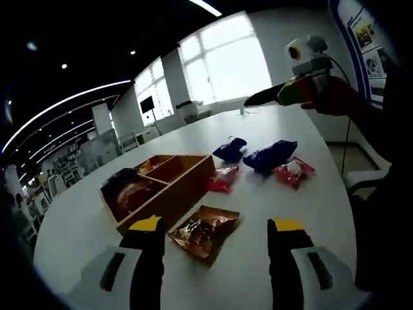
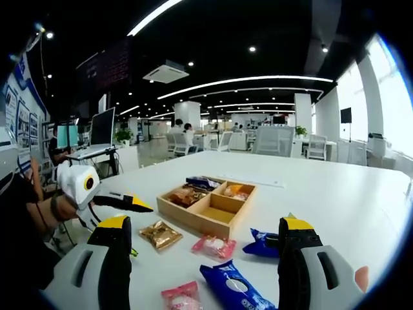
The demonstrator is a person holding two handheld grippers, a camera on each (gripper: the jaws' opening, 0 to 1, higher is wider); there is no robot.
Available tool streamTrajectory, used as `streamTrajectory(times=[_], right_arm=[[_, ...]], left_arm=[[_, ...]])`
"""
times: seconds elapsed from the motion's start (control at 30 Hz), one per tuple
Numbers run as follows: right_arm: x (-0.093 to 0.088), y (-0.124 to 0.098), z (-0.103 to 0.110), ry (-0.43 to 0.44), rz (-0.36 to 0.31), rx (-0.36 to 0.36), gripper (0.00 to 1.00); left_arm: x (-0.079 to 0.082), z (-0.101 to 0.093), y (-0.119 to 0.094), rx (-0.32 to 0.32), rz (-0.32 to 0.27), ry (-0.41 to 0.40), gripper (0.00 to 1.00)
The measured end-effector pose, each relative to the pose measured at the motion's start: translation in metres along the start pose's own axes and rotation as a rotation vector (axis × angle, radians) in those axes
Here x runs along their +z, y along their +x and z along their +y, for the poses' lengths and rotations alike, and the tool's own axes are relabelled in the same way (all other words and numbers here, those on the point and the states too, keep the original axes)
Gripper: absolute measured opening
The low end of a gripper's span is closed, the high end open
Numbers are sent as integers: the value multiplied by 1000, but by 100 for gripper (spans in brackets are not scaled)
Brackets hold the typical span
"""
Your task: Pick up the scattered marshmallows, QQ candies, Oreo cookies, and mixed nuts on the table and sort them into separate containers
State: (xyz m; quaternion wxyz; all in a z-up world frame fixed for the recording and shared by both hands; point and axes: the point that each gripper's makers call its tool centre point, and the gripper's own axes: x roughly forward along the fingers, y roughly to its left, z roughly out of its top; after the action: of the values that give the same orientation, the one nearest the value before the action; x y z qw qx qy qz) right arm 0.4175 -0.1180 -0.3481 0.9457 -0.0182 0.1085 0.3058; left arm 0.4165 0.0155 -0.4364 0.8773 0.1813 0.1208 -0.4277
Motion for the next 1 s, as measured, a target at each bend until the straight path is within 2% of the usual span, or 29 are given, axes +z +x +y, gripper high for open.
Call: streamTrajectory(times=[0.43, 0.7, 0.87, 1.0], right_arm=[[2, -1, -2, -2, -11, -11, 90], [1, -1, -4, -5, -13, -17, 89], [4, -1, -5, -8, -26, -21, 88], [3, -1, -6, -3, -24, -21, 88]], left_arm=[[-2, 5, 15, -5, 28, 10, 58], [-8, 10, 22, 12, 75, 107, 49], [-7, 11, 27, -3, 69, 97, 48], [-7, 15, 31, -15, 69, 53, 49]])
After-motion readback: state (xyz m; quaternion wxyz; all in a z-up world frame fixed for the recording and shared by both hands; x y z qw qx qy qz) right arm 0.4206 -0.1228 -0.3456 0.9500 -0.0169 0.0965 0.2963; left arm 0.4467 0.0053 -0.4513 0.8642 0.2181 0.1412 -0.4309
